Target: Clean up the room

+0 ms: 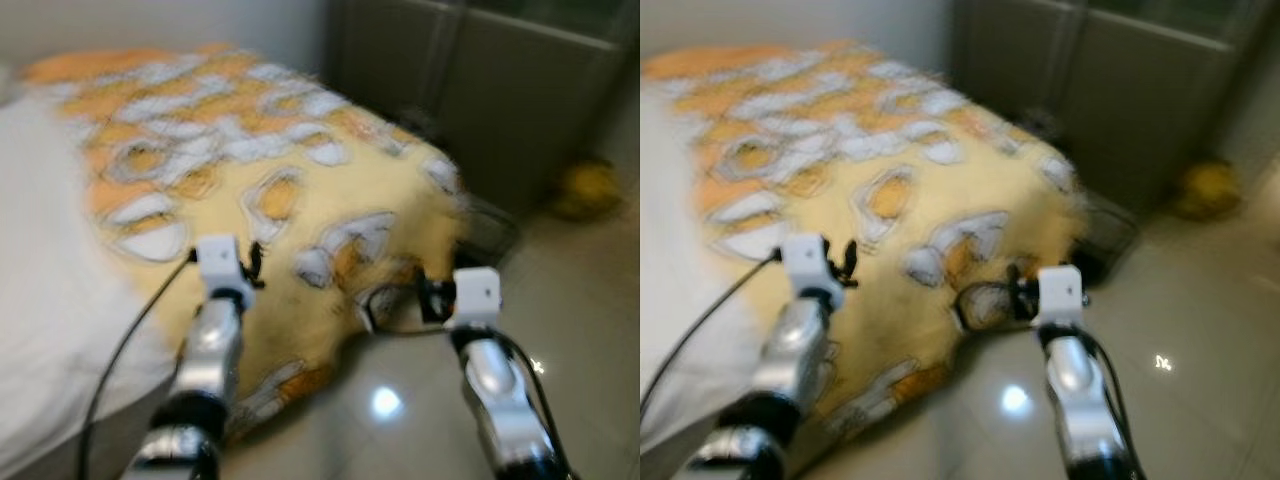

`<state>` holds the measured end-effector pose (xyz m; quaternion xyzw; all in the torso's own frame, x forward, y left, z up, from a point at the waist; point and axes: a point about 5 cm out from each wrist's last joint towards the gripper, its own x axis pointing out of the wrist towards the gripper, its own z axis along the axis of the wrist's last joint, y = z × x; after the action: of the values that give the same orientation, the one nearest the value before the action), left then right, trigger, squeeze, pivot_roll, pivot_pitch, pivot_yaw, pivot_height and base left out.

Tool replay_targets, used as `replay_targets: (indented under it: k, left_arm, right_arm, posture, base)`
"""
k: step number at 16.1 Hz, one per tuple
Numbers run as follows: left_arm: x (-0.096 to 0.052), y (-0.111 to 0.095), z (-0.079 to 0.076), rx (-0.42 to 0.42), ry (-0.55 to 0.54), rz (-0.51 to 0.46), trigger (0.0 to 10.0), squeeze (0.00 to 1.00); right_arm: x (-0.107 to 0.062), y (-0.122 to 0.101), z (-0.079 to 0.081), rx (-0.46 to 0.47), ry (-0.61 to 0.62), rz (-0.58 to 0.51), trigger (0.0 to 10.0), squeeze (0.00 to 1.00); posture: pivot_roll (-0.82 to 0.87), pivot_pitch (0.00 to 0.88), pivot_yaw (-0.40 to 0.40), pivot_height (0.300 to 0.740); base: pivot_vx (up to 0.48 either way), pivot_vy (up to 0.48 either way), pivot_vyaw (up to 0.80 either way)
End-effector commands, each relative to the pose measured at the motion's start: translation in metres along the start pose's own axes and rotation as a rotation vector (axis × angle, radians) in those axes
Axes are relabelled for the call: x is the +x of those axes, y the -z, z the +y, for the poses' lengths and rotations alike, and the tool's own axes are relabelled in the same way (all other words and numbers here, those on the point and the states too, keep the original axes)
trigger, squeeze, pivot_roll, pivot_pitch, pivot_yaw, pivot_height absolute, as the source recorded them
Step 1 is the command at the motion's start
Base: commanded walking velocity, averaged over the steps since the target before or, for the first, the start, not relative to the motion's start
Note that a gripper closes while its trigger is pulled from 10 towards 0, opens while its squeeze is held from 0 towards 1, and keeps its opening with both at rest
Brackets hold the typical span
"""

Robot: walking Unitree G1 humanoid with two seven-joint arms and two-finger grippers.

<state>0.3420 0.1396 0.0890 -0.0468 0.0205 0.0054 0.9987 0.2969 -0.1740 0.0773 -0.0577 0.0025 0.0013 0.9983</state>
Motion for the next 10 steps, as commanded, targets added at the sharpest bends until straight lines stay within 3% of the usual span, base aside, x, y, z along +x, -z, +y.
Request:
replay_targets:
  k: [1,2,4,5,6,8,10]
  left_arm:
    - [0.000,0.004,0.006,0.010,-0.047,0.034,10.0,0.00]
    - [0.002,0.004,0.008,-0.011,-0.079,0.050,10.0,1.00]
    - [0.006,0.001,0.006,0.031,-0.095,0.039,10.0,1.00]
    - [0.008,-0.001,0.002,0.074,-0.079,0.032,10.0,0.87]
    - [0.008,0.000,-0.002,0.087,-0.056,0.037,10.0,0.00]
    - [0.006,0.003,-0.006,0.134,-0.034,0.044,10.0,0.00]
    - [0.006,0.004,-0.003,0.072,-0.055,0.048,10.0,0.00]
  right_arm:
    - [0.004,-0.004,-0.002,-0.003,0.007,-0.008,10.0,0.00]
    - [0.007,-0.006,-0.004,-0.012,0.006,-0.004,10.0,0.00]
    - [0.011,-0.006,-0.006,-0.033,0.001,0.004,10.0,0.00]
    - [0.012,-0.008,-0.003,-0.026,-0.022,-0.006,10.0,0.00]
    - [0.012,-0.007,0.002,-0.022,-0.065,0.003,10.0,0.00]
    - [0.010,-0.006,0.006,-0.010,-0.092,-0.006,10.0,0.00]
    - [0.006,0.002,0.006,0.012,-0.079,0.015,10.0,0.00]
  posture:
    - [0.11,0.000,-0.036,0.740]
    - [0.12,0.000,-0.044,0.740]
    - [0.12,0.000,-0.048,0.740]
    - [0.12,0.000,-0.049,0.740]
    - [0.12,0.000,-0.047,0.740]
    - [0.11,0.000,-0.043,0.740]
    - [0.11,0.000,-0.033,0.740]
  base:
    - [0.000,-0.465,-0.74]
    - [0.000,-0.465,-0.74]
    - [0.000,-0.450,-0.37]
    - [0.382,0.000,0.00]
    - [0.000,0.000,0.00]
    - [0.000,0.000,0.49]
    - [0.000,-0.431,0.42]
